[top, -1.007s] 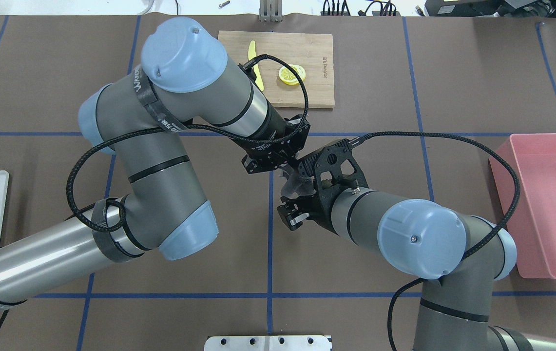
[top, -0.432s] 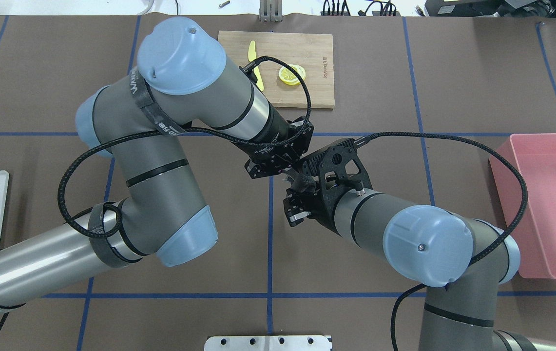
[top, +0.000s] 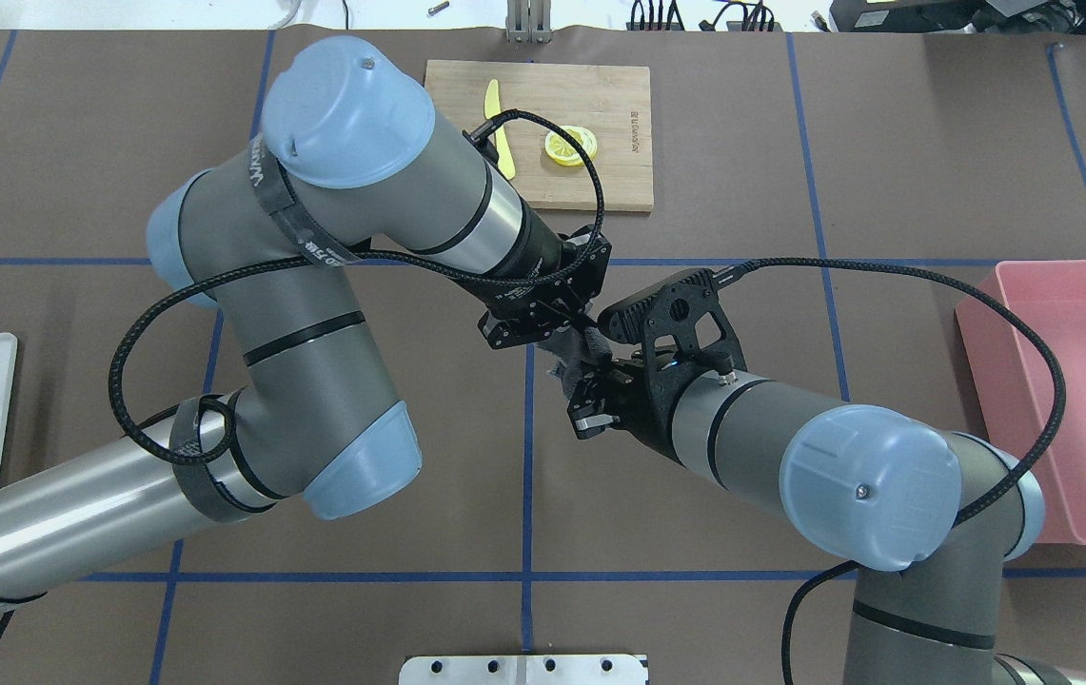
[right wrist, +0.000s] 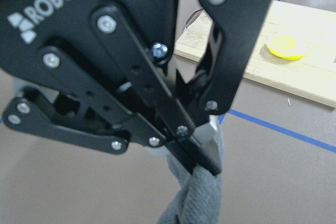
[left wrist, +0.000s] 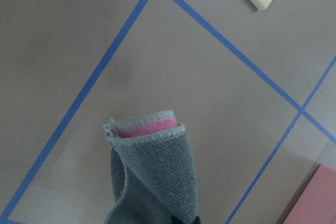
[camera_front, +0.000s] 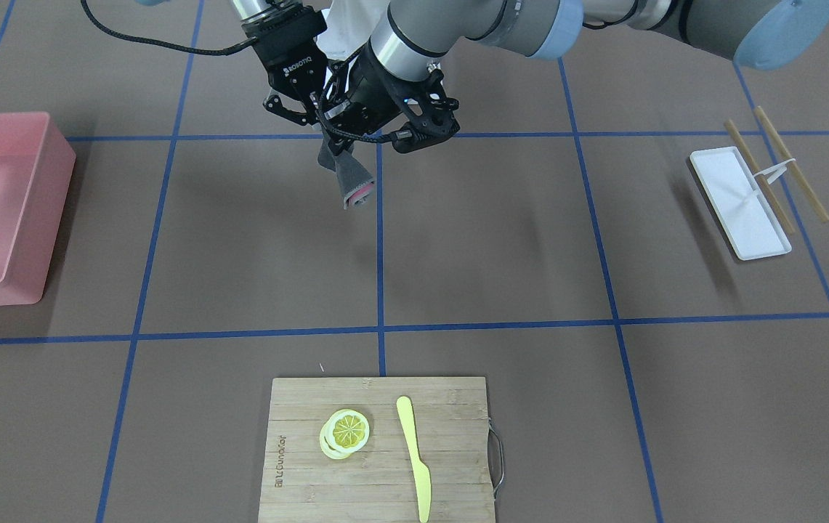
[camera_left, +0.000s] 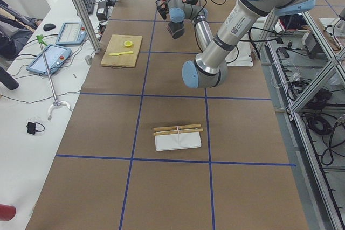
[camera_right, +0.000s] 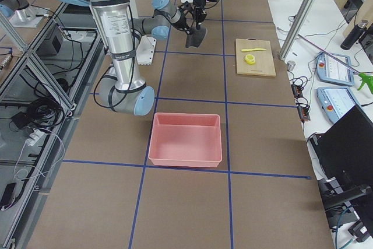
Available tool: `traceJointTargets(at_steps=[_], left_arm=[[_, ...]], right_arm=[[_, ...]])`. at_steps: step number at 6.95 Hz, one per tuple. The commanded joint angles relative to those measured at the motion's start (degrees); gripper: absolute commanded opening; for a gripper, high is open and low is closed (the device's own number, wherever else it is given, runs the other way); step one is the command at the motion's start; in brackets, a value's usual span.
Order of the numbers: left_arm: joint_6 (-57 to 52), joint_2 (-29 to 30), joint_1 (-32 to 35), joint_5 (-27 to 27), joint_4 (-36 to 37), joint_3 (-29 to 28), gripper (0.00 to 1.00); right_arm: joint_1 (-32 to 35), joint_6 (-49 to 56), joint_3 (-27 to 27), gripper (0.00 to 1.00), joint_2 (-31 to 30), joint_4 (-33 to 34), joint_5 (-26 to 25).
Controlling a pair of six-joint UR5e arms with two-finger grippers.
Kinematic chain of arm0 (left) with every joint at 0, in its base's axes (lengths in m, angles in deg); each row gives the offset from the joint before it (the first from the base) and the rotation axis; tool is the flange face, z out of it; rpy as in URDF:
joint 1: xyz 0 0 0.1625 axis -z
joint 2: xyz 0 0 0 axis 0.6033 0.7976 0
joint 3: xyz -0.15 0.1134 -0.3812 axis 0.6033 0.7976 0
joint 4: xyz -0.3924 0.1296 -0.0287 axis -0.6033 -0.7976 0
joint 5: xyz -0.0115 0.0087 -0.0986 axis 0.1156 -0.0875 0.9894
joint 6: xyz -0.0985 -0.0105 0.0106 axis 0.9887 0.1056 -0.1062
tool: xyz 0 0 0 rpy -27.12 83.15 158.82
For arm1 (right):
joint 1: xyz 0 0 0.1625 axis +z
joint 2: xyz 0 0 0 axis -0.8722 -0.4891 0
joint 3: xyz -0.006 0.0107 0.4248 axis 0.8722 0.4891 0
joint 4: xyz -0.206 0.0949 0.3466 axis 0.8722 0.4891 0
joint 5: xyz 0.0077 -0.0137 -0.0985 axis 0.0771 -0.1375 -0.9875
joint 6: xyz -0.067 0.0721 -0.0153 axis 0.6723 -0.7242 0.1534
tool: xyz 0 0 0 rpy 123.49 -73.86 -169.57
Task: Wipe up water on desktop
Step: 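Open and withdraw the left gripper while the right gripper lowers the cloth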
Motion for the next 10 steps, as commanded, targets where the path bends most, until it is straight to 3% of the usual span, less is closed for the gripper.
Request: traceJointTargets(at_steps=[1,2,4,6,8,9,10], left_arm=[[0.23,-0.11,0.62,-0.42,-0.63,0.07,0.97],[0.23,-0.89,2.97,-0.25,-0.37,0.68,0.98],[-0.65,-9.56,8.59,0.19,-0.54,8.13,0.98],[-2.40,-15.29,12.56,2.98,-0.28,13.58,0.98],[-7.12,-18.72,16.44,4.06,-0.20,14.14,0.98],[-11.94,-21.53,18.80,4.15,-0.11,14.31,0.98],[-18.60,-25.47,20.91,4.15,-0.11,14.49,0.98]], right_arm=[[-0.18,-5.57,-0.73,0.00,-0.02,0.08,0.00],[-0.79,-10.31,-0.64,0.00,0.15,0.26,-0.17],[-1.32,-22.59,0.23,0.00,-0.02,1.13,0.00],[-3.07,-35.94,6.35,0.00,1.03,2.28,2.79],[1.02,-36.64,6.83,0.00,-5.52,2.37,13.30],[7.31,-34.03,6.13,0.00,-10.69,2.11,22.50],[11.99,-28.17,5.78,0.00,-15.36,2.02,27.55]])
